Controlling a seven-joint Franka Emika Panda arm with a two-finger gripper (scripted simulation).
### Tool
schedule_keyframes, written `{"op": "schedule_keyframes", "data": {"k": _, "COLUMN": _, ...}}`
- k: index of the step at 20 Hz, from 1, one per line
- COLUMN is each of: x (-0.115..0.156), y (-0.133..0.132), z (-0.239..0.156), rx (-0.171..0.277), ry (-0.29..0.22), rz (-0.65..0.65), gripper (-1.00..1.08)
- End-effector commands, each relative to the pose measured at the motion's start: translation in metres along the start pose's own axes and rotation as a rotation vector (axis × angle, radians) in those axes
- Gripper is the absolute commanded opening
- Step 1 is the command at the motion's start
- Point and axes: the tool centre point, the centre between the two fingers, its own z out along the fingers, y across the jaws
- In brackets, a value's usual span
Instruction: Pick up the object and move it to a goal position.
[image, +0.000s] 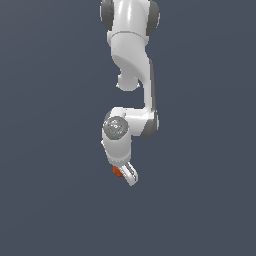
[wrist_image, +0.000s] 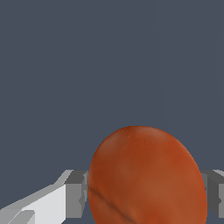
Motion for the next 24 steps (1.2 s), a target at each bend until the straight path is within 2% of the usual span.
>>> {"op": "schedule_keyframes", "data": {"k": 1, "x": 0.0, "y": 0.0, "z": -0.001, "rx": 0.001, "ry": 0.001, "rz": 0.0, "gripper": -1.0}}
{"op": "schedule_keyframes", "data": {"k": 14, "x": -0.005, "y": -0.001, "z": -0.002, "rx": 0.0, "ry": 0.0, "rz": 0.0, "gripper": -1.0}}
{"op": "schedule_keyframes", "data": {"k": 19, "x": -0.021, "y": -0.002, "z": -0.01, "rx": 0.0, "ry": 0.0, "rz": 0.0, "gripper": -1.0}}
{"op": "schedule_keyframes", "data": {"k": 24, "x": -0.052, "y": -0.005, "z": -0.024, "rx": 0.0, "ry": 0.0, "rz": 0.0, "gripper": -1.0}}
